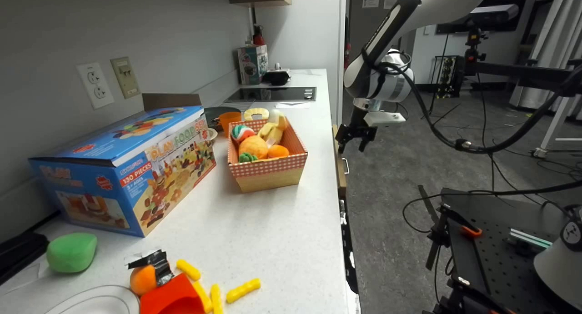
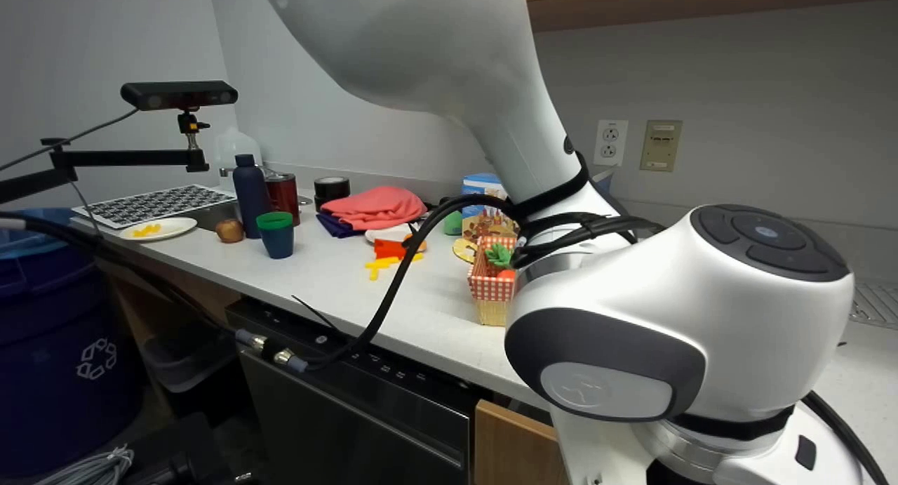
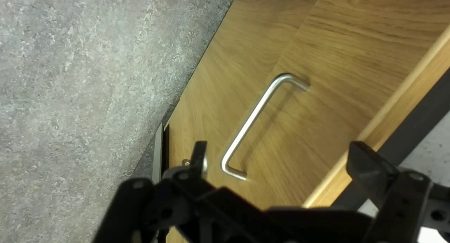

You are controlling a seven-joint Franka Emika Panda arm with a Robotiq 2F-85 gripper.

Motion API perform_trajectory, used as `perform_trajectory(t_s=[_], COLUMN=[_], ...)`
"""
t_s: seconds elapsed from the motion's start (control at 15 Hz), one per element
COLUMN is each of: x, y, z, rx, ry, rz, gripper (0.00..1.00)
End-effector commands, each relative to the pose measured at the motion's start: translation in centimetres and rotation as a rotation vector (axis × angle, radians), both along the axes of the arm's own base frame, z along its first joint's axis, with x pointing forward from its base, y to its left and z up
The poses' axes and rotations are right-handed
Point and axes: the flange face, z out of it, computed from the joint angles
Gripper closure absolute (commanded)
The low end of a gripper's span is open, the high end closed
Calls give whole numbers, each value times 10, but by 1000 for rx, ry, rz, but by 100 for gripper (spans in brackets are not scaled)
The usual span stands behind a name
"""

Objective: Open the drawer, then remove the purple plushie from the drawer, then close the drawer

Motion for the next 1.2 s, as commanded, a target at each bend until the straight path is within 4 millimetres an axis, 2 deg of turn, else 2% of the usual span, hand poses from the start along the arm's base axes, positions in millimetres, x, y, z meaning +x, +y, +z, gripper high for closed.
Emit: perform_trajectory(t_s=[0.0,0.2,0.33,0.67,1.13], x=[-13,-27,-33,-24,-20], y=[-13,-16,-15,-15,-17], z=[-19,-25,-21,-14,-49], rx=[-23,-39,-43,-38,-23], ry=[19,30,13,-29,20], rz=[-40,-49,-52,-76,-89], gripper=[0,0,0,0,0])
